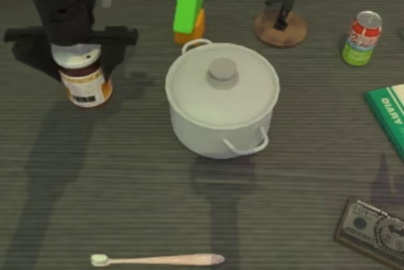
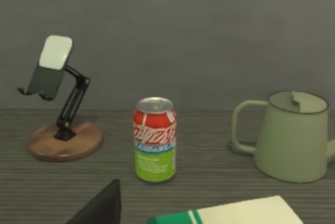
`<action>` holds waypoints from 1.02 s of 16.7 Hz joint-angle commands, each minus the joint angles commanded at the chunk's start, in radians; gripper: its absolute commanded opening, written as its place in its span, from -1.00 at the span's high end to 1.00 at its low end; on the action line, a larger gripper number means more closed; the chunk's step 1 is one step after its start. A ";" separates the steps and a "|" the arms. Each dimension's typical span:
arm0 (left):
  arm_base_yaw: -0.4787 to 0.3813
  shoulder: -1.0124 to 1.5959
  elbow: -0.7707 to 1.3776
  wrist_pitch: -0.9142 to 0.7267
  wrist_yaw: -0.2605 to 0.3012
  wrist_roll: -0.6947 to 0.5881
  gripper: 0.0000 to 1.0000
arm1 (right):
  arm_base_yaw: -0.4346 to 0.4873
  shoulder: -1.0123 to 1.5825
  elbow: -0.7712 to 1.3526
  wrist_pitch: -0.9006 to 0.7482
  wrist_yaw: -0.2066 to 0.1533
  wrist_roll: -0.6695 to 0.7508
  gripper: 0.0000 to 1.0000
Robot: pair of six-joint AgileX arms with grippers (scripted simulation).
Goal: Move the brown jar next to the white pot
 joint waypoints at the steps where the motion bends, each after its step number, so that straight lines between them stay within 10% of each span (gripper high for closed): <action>1: -0.013 0.005 -0.005 0.006 0.000 -0.041 1.00 | 0.000 0.000 0.000 0.000 0.000 0.000 -1.00; 17: -0.030 0.050 -0.154 0.192 0.001 -0.094 1.00 | 0.000 0.000 0.000 0.000 0.000 0.000 -1.00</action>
